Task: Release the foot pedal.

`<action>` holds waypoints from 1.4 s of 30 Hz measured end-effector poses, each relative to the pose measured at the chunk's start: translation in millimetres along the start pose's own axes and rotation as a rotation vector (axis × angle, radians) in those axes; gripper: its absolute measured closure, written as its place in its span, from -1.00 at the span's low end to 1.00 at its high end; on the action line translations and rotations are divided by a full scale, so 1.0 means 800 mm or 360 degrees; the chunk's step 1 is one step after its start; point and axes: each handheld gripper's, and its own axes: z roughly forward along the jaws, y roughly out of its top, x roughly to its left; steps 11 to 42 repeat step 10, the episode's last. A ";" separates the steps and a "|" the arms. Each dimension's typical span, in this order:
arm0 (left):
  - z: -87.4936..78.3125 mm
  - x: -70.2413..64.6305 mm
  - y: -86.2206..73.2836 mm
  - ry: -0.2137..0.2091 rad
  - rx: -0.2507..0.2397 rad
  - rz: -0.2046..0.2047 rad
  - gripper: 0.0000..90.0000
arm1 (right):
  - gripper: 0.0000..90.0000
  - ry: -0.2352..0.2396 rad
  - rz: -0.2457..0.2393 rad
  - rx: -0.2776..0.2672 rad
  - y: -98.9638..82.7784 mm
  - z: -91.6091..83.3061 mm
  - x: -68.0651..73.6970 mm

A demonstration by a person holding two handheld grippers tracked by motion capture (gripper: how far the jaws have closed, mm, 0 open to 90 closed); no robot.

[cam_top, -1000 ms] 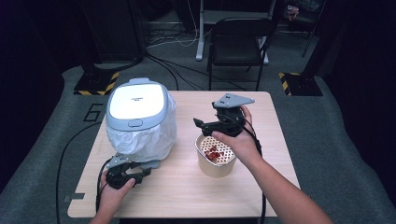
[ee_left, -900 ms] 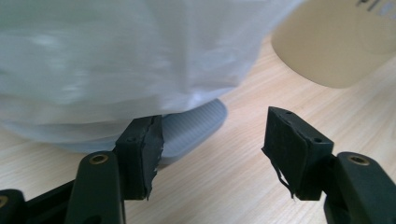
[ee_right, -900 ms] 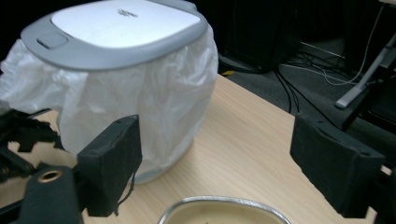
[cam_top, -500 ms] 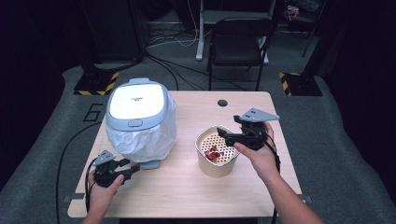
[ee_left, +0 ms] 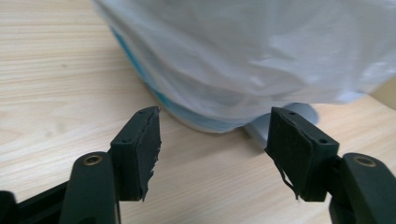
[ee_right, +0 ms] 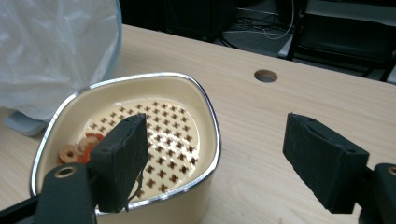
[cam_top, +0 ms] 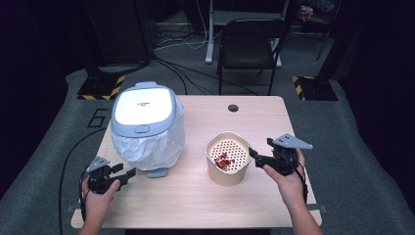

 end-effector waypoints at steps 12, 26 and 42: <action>0.003 0.016 -0.002 0.0127 0.0001 -0.0007 -0.42 | -0.66 -0.0121 -0.0087 -0.0028 -0.041 -0.007 0.000; 0.003 0.016 -0.002 0.0127 0.0001 -0.0007 -0.42 | -0.66 -0.0121 -0.0087 -0.0028 -0.041 -0.007 0.000; 0.003 0.016 -0.002 0.0127 0.0001 -0.0007 -0.42 | -0.66 -0.0121 -0.0087 -0.0028 -0.041 -0.007 0.000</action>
